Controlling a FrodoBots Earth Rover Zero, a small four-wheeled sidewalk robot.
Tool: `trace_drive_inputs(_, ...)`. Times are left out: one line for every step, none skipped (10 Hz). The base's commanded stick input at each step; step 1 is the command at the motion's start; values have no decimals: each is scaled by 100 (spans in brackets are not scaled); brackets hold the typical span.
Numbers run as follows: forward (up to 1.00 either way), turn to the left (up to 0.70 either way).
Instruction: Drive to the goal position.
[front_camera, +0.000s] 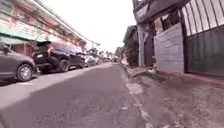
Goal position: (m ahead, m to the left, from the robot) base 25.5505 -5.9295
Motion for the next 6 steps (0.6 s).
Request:
trace_drive_inputs(70,0)
trace_drive_inputs(70,0)
trace_drive_inputs(70,0)
trace_drive_inputs(70,0)
trace_drive_inputs(70,0)
trace_drive_inputs(70,0)
